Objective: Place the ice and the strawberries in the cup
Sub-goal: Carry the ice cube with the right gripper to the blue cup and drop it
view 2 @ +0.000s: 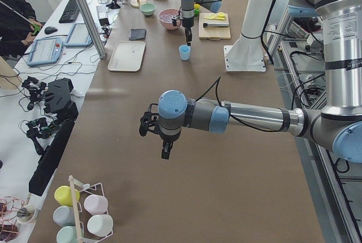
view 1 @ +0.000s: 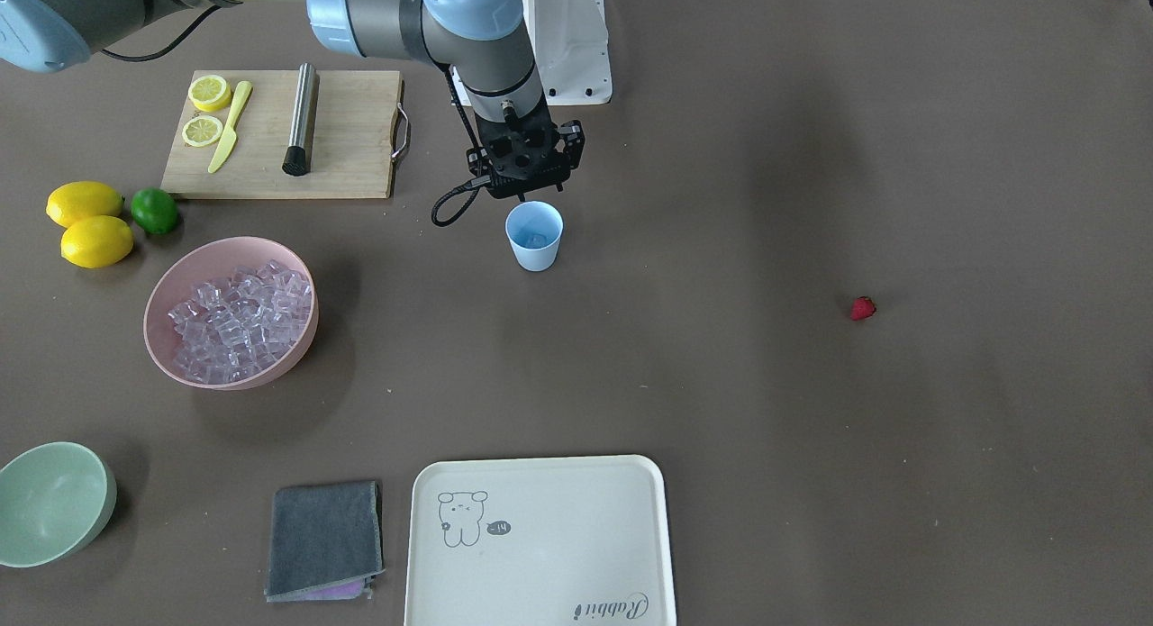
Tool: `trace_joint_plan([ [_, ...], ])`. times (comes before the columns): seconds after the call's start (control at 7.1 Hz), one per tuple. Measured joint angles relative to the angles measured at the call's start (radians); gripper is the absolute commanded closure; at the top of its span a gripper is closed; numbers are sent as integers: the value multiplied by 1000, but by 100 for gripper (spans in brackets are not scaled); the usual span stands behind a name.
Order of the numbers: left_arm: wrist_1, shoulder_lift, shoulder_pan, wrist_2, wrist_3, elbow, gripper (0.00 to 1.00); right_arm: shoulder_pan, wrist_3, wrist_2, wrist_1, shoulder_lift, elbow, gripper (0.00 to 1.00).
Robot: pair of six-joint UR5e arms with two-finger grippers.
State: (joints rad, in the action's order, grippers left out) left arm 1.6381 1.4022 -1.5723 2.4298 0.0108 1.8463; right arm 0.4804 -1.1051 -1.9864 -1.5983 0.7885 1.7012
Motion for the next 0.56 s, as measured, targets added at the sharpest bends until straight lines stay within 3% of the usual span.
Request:
trace_joint_plan([
  [0.56, 0, 0, 0, 0, 0, 2, 3, 11, 1, 1, -2, 9, 15, 39],
])
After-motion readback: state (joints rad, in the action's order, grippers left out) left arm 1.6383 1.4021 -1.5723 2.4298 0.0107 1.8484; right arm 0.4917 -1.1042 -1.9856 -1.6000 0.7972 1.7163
